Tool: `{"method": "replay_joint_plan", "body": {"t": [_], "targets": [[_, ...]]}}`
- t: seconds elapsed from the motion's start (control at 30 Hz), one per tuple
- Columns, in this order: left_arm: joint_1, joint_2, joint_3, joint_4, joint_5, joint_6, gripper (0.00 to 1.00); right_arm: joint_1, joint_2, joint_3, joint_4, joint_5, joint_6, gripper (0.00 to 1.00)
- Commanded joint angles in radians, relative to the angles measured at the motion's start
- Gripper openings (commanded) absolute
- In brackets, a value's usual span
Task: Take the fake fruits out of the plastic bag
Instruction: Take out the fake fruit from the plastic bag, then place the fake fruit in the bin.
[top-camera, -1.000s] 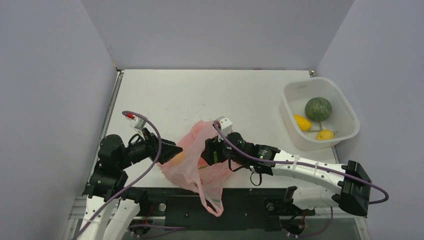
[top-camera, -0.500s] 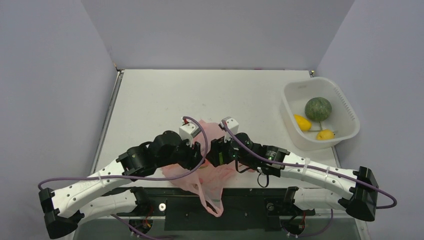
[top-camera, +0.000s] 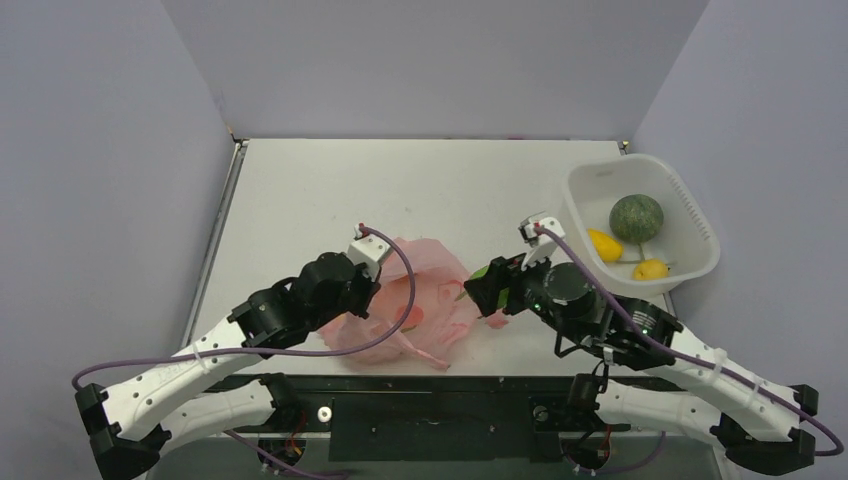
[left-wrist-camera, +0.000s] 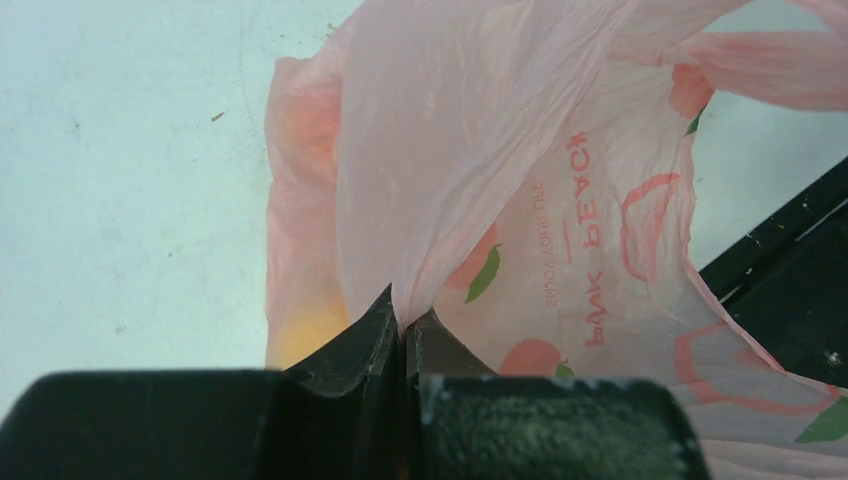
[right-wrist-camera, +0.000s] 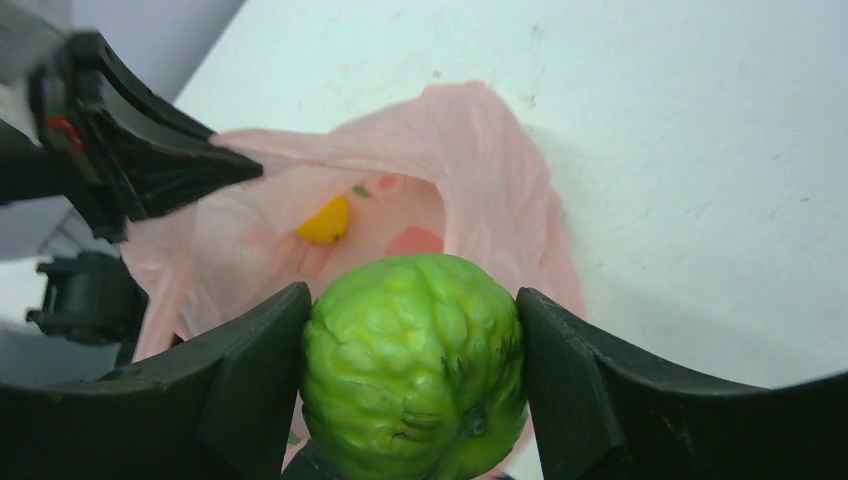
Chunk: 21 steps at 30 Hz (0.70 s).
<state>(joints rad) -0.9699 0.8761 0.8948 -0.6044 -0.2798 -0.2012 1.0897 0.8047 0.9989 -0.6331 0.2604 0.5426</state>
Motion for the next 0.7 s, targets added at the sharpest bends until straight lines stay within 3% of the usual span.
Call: {"method": "replay_joint_plan", "body": {"t": [0.0, 0.1, 0.23, 0.57, 0.67], "targets": [[0.066, 0.016, 0.007, 0.120, 0.078, 0.146, 0.00, -0.018, -0.018, 0.126, -0.085, 0.166, -0.028, 0.00], [0.114, 0.015, -0.034, 0.162, 0.155, 0.152, 0.00, -0.030, 0.007, 0.200, -0.106, 0.278, -0.033, 0.00], [0.152, 0.008, -0.065, 0.159, 0.269, 0.149, 0.00, -0.140, 0.045, 0.228, -0.101, 0.407, -0.045, 0.00], [0.156, -0.011, -0.089, 0.156, 0.251, 0.156, 0.00, -0.775, 0.249, 0.147, 0.077, 0.167, -0.045, 0.00], [0.160, -0.010, -0.090, 0.149, 0.249, 0.161, 0.00, -0.876, 0.321, 0.112, 0.143, 0.157, -0.038, 0.00]]}}
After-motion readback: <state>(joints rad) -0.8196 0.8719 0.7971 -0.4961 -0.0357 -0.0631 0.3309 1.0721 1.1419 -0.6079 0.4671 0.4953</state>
